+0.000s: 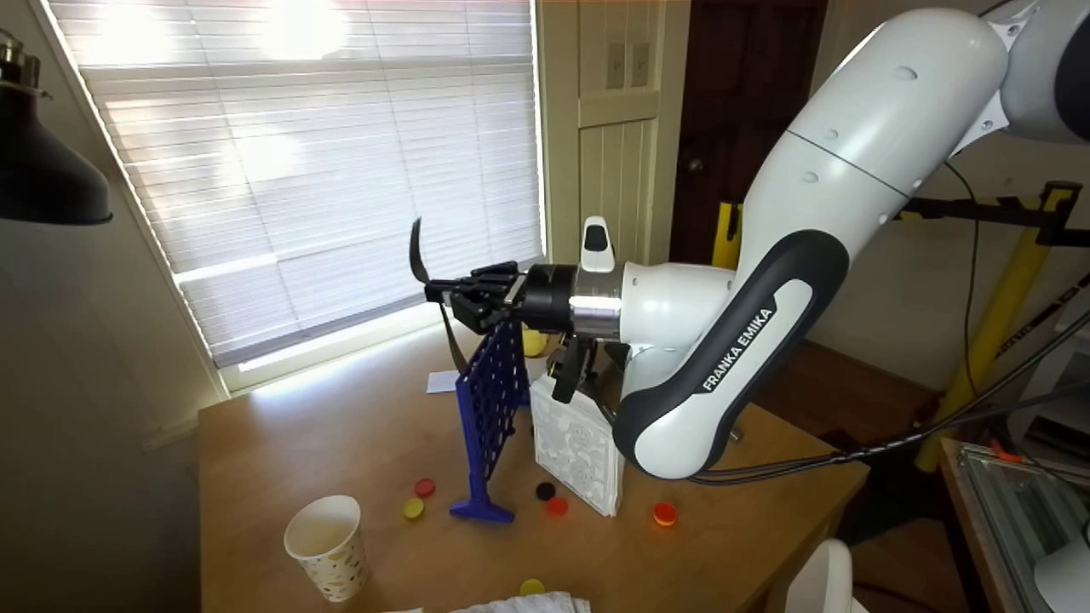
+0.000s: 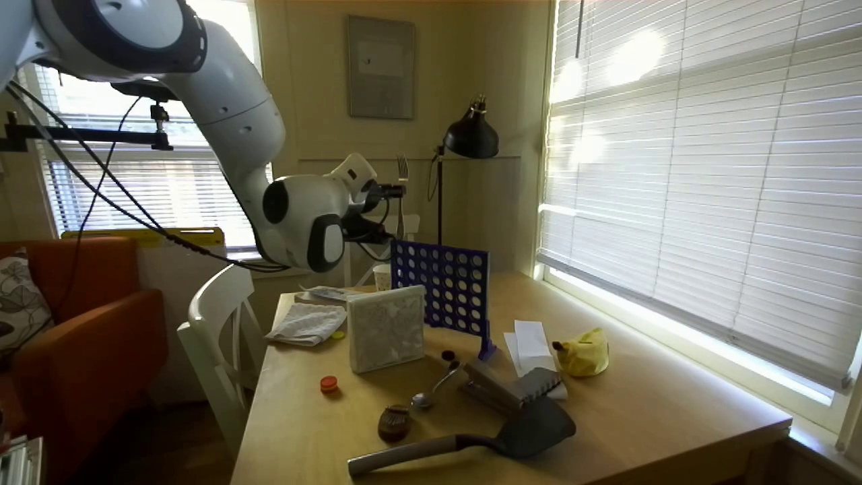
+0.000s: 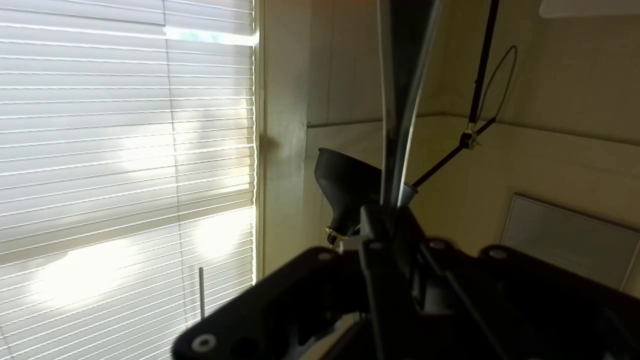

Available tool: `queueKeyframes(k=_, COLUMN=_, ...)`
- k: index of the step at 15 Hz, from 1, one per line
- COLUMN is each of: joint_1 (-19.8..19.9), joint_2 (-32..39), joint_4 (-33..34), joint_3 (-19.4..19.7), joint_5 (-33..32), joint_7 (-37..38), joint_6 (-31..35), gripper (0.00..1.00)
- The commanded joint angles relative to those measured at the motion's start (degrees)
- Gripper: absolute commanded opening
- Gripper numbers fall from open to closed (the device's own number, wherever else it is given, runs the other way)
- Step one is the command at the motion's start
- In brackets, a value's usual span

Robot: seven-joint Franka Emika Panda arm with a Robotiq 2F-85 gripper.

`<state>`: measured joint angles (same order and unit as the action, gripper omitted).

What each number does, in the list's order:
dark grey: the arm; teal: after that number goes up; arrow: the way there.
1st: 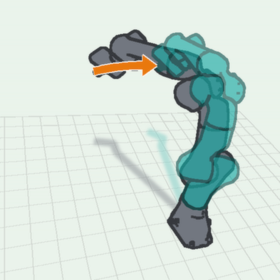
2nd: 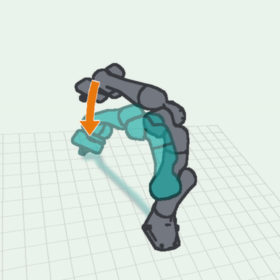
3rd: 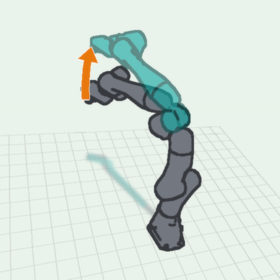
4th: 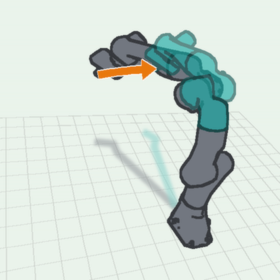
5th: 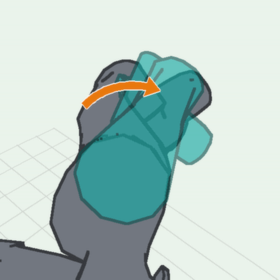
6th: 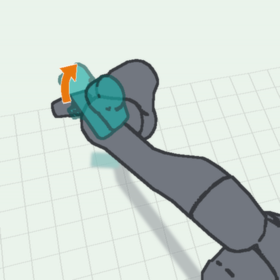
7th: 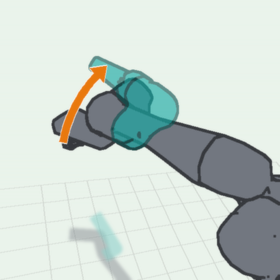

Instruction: Put the silver fork inside the blue object

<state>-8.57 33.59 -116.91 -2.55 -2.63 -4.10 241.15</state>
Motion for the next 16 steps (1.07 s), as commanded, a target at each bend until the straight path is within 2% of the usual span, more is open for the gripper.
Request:
queueKeyframes(k=1, joint_1=0.3, joint_2=-0.1, joint_4=0.0, joint_3=-0.4, joint_5=0.0, joint_7=-0.2, joint_6=-0.1, gripper=0.1)
queueKeyframes(k=14, joint_1=0.3, joint_2=-0.1, joint_4=0.0, joint_3=-0.4, joint_5=0.0, joint_7=-0.2, joint_6=-0.1, gripper=0.1)
queueKeyframes(k=15, joint_1=0.3, joint_2=-0.1, joint_4=0.0, joint_3=-0.4, joint_5=0.0, joint_7=-0.2, joint_6=-0.1, gripper=0.02)
queueKeyframes(k=16, joint_1=0.5, joint_2=0.1, joint_4=0.2, joint_3=-0.5, joint_5=-0.2, joint_7=0.4, joint_6=-0.1, gripper=0.02)
